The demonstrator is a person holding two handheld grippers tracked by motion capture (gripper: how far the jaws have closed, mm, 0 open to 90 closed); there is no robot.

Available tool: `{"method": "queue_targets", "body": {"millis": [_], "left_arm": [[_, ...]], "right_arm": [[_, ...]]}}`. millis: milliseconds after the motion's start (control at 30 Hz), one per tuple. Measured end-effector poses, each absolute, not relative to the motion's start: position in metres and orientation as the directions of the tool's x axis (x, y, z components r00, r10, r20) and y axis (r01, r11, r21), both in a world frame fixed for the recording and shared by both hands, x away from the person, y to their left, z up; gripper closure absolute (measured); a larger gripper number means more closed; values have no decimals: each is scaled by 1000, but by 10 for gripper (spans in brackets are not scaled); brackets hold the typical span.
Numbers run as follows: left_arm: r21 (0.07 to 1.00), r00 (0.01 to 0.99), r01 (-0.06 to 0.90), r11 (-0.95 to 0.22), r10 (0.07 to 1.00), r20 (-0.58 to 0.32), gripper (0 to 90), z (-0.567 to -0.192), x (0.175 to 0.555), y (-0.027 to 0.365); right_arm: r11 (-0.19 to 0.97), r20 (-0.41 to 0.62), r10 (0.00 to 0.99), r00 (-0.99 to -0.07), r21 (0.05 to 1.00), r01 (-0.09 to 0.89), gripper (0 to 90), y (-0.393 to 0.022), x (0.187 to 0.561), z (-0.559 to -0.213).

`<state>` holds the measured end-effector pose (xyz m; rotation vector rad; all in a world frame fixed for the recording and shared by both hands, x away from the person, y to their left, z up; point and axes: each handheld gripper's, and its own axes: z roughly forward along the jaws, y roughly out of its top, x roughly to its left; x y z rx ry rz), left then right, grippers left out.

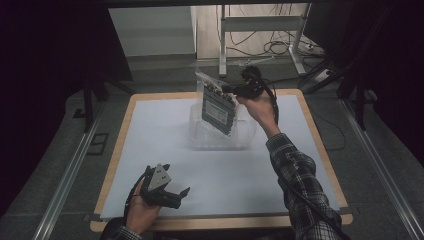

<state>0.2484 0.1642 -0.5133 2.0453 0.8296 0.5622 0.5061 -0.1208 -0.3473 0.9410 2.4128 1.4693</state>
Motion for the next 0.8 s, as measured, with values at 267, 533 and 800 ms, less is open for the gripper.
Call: {"method": "queue_targets", "body": {"millis": [267, 533, 800], "left_arm": [[830, 682, 354, -431, 726, 87, 0, -514, 249, 165], [829, 685, 352, -435, 723, 88, 0, -514, 249, 164], [832, 690, 351, -430, 719, 80, 0, -514, 249, 164]], "right_arm": [[326, 131, 589, -797, 865, 382, 803, -122, 505, -344], [325, 73, 612, -788, 884, 335, 568, -128, 501, -344], [350, 23, 630, -776, 884, 310, 392, -133, 495, -339]]}}
